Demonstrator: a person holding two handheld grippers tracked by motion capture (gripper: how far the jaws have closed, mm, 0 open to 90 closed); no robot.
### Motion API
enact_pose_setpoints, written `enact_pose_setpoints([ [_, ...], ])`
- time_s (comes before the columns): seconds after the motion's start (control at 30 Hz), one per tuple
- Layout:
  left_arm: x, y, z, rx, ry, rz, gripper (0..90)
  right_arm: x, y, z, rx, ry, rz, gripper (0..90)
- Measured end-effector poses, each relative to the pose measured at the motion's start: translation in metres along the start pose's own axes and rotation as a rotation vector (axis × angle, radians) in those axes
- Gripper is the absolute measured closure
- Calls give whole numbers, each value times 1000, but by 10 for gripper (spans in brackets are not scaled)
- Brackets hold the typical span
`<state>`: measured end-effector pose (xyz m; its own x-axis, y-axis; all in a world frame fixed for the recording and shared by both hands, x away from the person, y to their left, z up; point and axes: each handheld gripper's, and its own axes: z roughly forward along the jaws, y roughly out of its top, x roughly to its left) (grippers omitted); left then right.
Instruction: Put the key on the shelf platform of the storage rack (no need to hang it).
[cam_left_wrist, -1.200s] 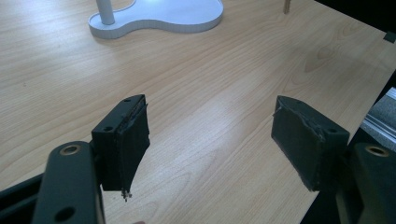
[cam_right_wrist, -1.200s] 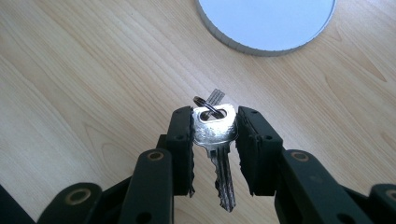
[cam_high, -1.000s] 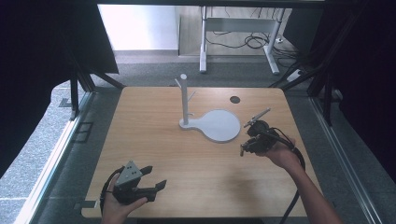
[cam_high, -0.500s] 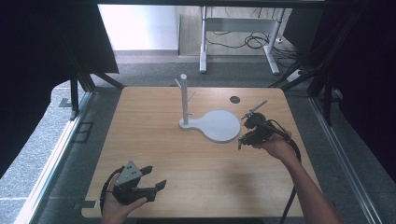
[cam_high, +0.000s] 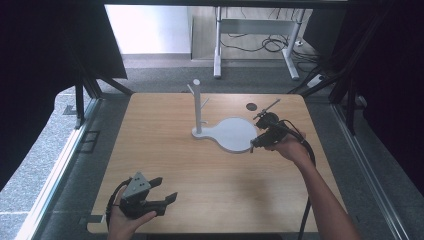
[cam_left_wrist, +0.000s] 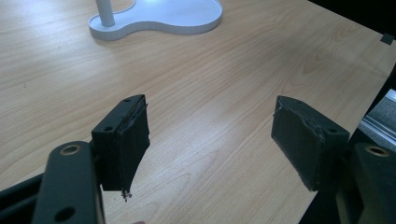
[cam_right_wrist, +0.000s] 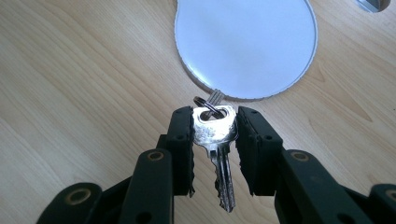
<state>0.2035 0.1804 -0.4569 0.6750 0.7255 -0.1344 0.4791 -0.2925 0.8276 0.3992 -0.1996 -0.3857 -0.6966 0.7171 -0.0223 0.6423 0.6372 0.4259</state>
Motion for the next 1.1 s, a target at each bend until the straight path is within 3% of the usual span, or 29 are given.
enact_pose_setpoints([
  [0.53,1,0,-1,-3,3,-3,279,-13,18,7,-16,9,54,676],
  [1.1,1,0,0,1,-1,1,279,-10,44,18,-15,13,47,676],
])
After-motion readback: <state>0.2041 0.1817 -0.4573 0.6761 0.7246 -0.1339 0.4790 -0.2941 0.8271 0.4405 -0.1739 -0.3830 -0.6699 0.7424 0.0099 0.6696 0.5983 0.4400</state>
